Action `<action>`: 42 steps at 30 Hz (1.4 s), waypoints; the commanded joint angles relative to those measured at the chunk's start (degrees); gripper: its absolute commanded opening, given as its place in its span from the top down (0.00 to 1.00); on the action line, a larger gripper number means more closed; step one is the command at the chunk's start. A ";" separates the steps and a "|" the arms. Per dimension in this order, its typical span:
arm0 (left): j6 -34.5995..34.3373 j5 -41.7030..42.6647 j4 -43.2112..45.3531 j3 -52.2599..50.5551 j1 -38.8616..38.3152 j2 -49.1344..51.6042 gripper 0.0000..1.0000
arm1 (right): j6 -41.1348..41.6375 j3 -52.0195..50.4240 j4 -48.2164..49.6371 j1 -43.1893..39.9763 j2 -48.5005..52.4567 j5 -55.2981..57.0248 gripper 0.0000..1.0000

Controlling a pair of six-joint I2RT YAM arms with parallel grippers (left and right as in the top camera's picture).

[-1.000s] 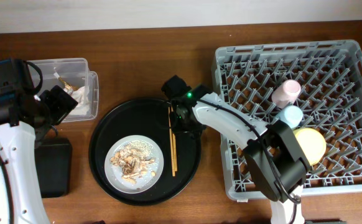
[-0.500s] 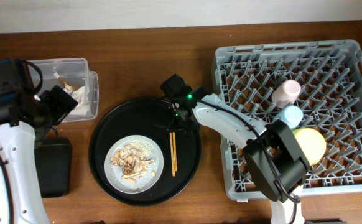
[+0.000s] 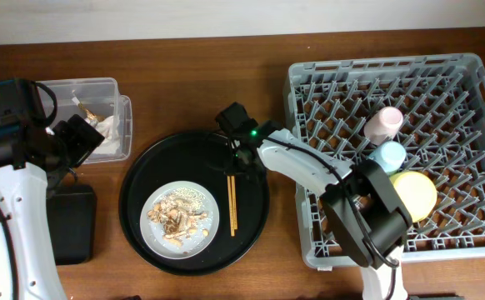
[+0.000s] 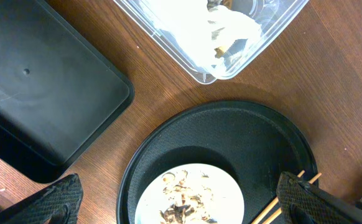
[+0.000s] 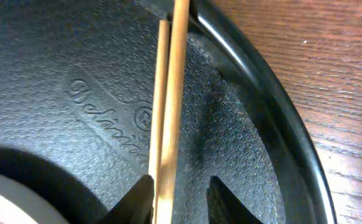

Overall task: Sort waste into correct bins and load items into the dishwasher rack
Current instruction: 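Grasp one wooden chopstick with the right gripper, then carry the chopstick to the rack and insert it upright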

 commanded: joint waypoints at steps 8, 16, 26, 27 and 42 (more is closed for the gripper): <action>-0.33 -0.20 -0.09 0.17 0.13 0.02 0.01 | 0.59 -0.35 1.20 1.11 0.81 1.18 0.71; -0.33 -0.20 -0.09 0.17 0.13 0.02 0.01 | 0.59 -0.37 0.92 1.11 0.83 1.16 0.75; -0.33 -0.20 -0.09 0.17 0.13 0.02 0.01 | 0.57 -0.22 0.46 1.16 2.71 0.90 0.86; -0.33 -0.17 -0.11 0.17 0.13 0.02 0.01 | 0.59 -0.07 0.17 0.96 2.60 0.90 0.89; -0.33 -0.20 -0.09 0.17 0.13 0.02 0.01 | -12.02 28.06 -35.65 -14.12 -2.91 1.14 0.96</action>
